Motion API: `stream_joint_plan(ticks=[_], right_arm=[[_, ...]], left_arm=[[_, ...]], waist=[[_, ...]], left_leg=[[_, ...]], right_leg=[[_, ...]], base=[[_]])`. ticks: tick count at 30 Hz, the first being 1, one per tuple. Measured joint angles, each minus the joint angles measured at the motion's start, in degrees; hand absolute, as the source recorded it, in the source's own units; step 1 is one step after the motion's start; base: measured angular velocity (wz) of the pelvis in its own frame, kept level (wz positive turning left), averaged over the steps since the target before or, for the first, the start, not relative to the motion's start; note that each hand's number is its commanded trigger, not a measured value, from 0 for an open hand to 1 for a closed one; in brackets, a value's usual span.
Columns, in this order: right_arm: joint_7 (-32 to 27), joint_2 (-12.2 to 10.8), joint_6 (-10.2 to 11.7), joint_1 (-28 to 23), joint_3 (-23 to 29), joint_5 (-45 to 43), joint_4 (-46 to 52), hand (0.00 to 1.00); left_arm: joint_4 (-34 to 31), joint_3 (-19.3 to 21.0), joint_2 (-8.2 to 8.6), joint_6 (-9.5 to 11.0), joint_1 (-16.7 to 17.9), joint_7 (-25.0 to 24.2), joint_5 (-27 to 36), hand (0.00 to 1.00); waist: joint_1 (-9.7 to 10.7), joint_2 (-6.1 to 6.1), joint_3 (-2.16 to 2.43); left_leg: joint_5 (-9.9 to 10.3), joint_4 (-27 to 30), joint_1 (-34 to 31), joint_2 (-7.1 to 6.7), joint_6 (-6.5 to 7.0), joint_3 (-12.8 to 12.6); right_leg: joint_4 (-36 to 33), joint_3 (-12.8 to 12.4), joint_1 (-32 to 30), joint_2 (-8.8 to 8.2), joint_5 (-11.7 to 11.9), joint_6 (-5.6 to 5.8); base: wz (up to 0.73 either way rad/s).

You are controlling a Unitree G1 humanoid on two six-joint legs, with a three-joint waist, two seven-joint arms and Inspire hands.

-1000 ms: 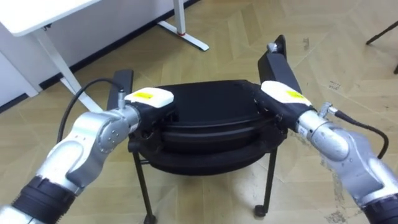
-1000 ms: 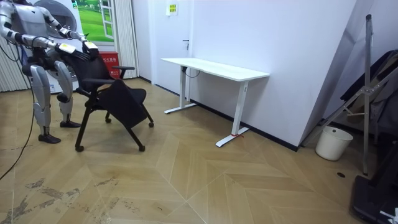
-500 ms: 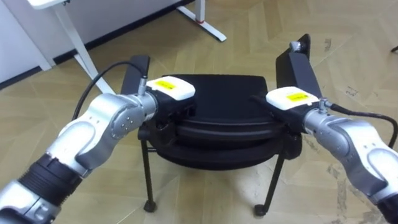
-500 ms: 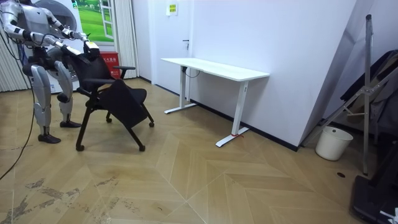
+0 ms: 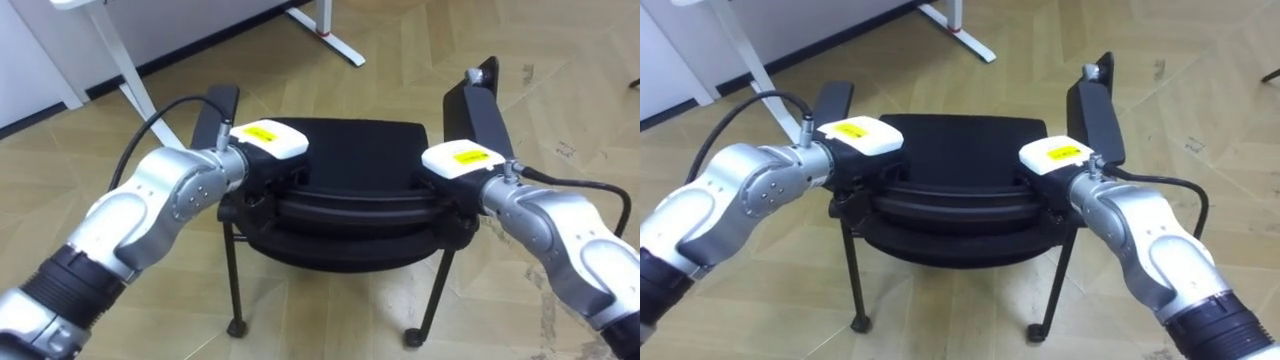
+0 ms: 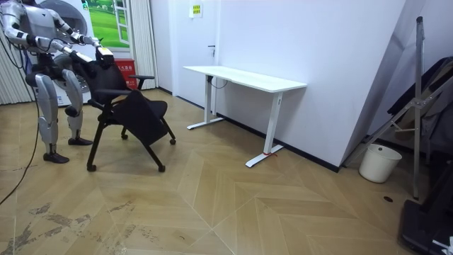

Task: Push chair

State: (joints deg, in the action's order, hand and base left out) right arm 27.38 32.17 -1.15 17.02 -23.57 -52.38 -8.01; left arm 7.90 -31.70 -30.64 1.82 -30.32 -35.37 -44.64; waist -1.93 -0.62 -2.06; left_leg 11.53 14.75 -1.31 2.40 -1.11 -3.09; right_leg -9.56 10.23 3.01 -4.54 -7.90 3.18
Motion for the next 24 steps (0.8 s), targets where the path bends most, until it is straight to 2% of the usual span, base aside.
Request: stream_joint_plan(ticks=[10,22,24], right_arm=[[-0.51,-0.05,0.54,-0.03,-0.03,-0.96,0.7,1.0],[-0.72,0.19,0.43,-0.02,-1.12,-1.52,1.24,1.0],[-0.75,-0.06,0.41,0.23,-1.44,-1.49,0.6,1.0]], left_arm=[[0.0,0.0,-0.54,0.04,0.0,0.87,-0.01,1.0],[0.43,-0.14,-0.26,-0.18,0.06,1.48,-0.57,1.0],[1.42,-0.1,0.0,0.1,0.05,1.58,-0.52,1.0]], waist=[[0.05,0.25,0.0],[0.01,0.4,0.05],[0.0,0.35,0.02]], left_leg=[[0.0,-0.1,-0.14,0.04,0.0,-0.02],[0.02,1.06,-0.34,0.23,-0.02,0.03],[0.16,2.35,-0.48,0.36,-0.24,-0.05]], right_leg=[[-0.02,0.74,-0.13,-0.01,-0.01,0.02],[-0.29,0.97,0.04,-0.02,-0.07,-0.06],[-1.18,0.97,0.01,-0.01,-0.71,-0.32]], base=[[0.0],[0.0],[0.0]])
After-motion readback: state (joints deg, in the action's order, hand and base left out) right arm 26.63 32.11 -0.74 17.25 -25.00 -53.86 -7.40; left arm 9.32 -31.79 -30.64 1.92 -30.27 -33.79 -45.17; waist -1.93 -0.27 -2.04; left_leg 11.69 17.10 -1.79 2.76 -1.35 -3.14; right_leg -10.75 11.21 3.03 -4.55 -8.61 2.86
